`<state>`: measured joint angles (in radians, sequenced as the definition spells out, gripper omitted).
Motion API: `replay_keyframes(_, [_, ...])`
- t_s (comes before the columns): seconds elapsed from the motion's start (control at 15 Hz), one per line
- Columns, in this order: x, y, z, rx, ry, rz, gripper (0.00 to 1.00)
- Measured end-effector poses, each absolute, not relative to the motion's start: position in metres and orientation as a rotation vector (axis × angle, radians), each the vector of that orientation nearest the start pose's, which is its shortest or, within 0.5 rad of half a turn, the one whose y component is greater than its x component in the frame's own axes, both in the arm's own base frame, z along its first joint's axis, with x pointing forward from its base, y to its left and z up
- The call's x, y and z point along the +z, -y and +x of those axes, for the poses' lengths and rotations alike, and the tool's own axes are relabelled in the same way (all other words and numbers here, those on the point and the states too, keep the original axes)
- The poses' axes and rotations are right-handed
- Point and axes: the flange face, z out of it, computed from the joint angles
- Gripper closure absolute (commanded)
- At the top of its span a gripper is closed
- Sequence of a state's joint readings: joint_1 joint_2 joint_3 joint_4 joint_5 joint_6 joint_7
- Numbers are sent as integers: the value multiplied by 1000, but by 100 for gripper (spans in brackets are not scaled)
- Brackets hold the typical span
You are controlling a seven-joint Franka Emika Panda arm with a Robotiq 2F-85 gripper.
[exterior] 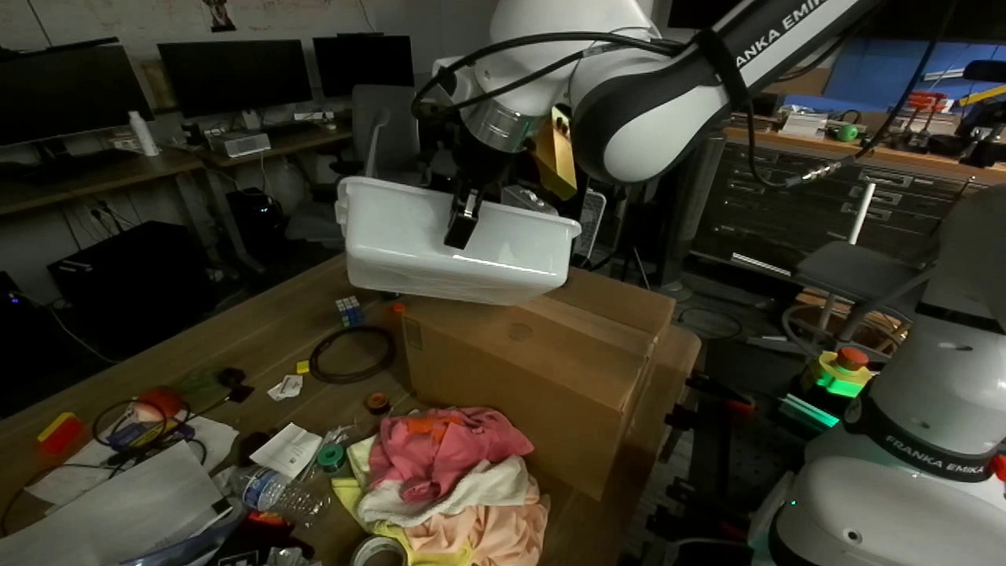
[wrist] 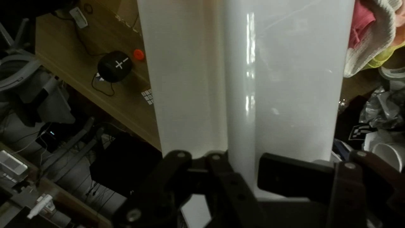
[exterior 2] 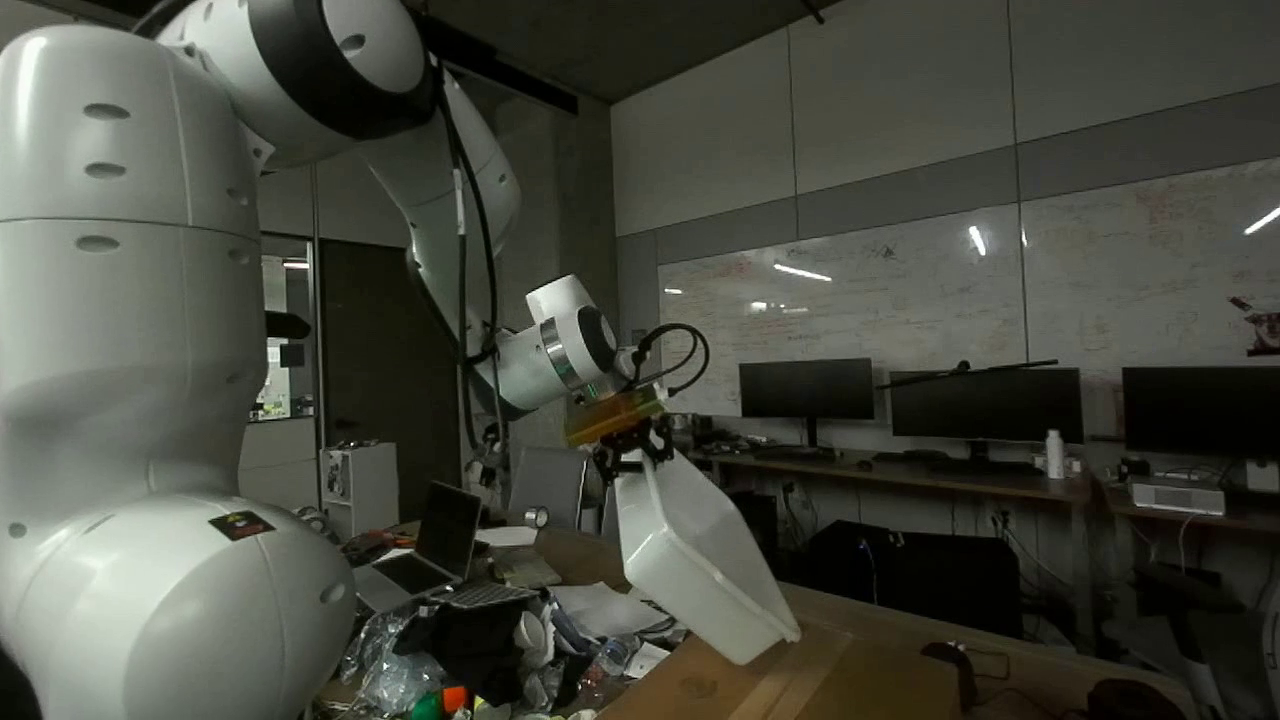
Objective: Pick up the fabrics from the plastic dish and put them on the table. Pick up the plastic dish from the box and put it on the table.
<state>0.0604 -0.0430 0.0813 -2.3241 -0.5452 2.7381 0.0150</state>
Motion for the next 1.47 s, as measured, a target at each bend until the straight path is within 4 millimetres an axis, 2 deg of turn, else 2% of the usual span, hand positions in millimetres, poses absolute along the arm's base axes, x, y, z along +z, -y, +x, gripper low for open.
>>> replay_keyframes(0.73, [412,-175,506,-867,1184,-3072,99])
replay_keyframes(1.27, [415,-239,480,-905,1362,-2948,99])
replay_keyframes(1.47, [414,-252,474,-904,1400,-2922,99])
